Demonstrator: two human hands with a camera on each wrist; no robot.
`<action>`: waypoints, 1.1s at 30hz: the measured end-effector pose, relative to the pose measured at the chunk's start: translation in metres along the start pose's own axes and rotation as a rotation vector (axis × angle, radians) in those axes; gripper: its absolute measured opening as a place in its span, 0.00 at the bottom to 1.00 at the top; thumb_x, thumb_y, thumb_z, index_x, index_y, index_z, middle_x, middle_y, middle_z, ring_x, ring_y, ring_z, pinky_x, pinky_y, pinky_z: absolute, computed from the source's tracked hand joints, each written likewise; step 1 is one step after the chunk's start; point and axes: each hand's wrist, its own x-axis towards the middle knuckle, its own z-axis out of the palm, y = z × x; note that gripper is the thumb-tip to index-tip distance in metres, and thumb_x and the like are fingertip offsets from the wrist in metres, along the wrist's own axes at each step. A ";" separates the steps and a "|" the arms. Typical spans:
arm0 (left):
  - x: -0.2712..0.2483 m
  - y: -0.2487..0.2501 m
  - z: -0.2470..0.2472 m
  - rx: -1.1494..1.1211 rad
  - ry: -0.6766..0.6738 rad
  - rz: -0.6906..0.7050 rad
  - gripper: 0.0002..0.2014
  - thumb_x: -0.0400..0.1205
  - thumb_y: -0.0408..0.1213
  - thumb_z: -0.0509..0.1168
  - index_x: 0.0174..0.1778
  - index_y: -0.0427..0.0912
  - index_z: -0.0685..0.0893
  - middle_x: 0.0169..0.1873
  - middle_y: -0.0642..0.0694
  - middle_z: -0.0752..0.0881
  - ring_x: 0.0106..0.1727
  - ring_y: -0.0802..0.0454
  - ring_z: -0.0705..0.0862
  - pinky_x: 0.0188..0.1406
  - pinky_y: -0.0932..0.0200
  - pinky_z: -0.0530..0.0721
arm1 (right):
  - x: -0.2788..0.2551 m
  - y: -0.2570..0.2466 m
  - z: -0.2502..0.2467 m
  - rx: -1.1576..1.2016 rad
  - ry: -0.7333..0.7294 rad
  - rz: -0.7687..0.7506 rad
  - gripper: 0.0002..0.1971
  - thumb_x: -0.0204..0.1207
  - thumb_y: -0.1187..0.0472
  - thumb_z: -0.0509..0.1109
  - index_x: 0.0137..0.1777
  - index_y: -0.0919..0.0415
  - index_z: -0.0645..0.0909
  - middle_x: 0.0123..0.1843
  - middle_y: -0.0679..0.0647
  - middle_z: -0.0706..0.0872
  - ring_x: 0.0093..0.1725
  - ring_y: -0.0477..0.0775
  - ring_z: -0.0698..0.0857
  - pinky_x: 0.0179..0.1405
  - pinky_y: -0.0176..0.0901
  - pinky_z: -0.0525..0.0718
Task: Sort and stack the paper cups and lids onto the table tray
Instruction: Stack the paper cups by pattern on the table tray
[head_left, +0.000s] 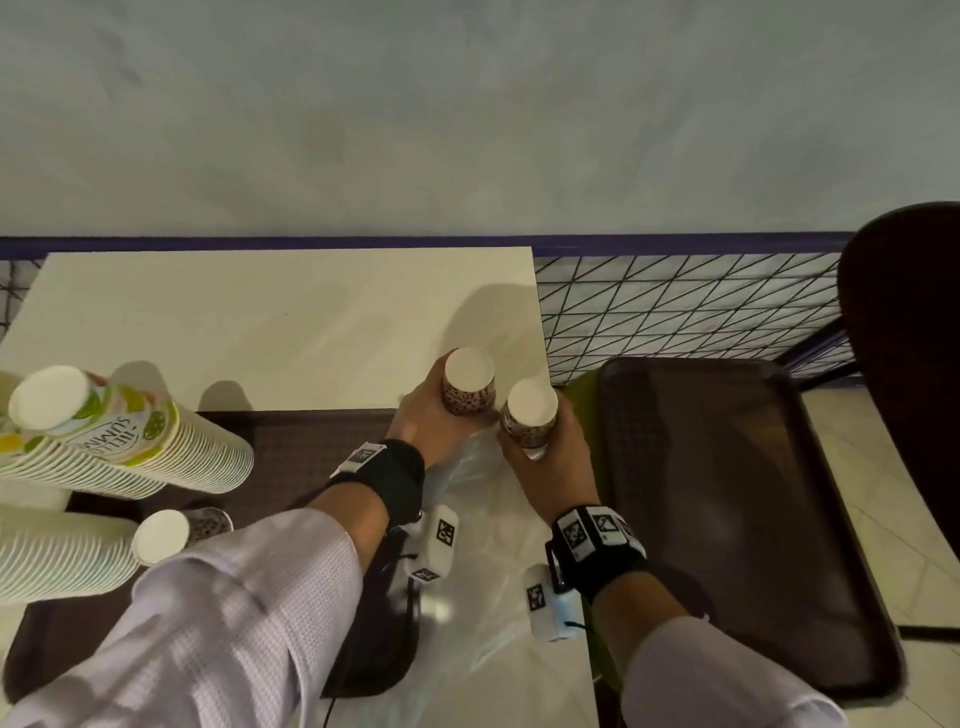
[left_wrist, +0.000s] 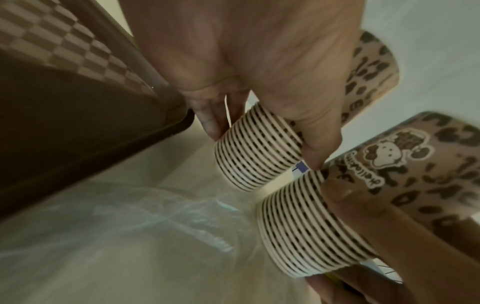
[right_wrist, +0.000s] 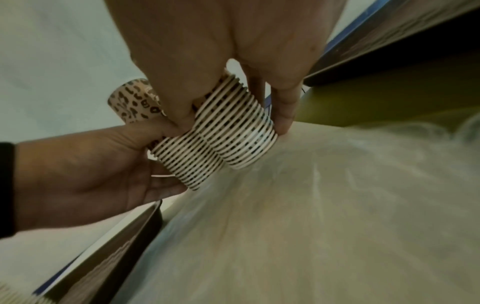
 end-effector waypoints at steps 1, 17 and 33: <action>0.002 -0.001 0.002 0.016 0.005 -0.002 0.38 0.69 0.52 0.85 0.73 0.68 0.75 0.57 0.64 0.88 0.64 0.55 0.86 0.67 0.56 0.81 | 0.000 0.000 0.000 -0.017 -0.003 -0.009 0.37 0.71 0.50 0.83 0.78 0.50 0.70 0.69 0.52 0.81 0.67 0.49 0.83 0.66 0.42 0.83; -0.021 -0.001 -0.011 -0.025 0.193 0.146 0.35 0.63 0.45 0.81 0.63 0.74 0.77 0.62 0.46 0.83 0.65 0.48 0.85 0.70 0.47 0.85 | -0.008 -0.005 -0.011 0.132 0.118 0.060 0.34 0.69 0.56 0.85 0.72 0.46 0.71 0.63 0.44 0.85 0.60 0.37 0.85 0.60 0.29 0.84; -0.208 -0.002 -0.110 -0.284 0.224 0.152 0.31 0.72 0.27 0.83 0.69 0.46 0.81 0.57 0.61 0.91 0.62 0.62 0.88 0.63 0.68 0.84 | -0.103 -0.093 -0.017 0.438 -0.029 0.043 0.34 0.71 0.58 0.81 0.76 0.47 0.72 0.63 0.38 0.86 0.65 0.42 0.86 0.63 0.65 0.88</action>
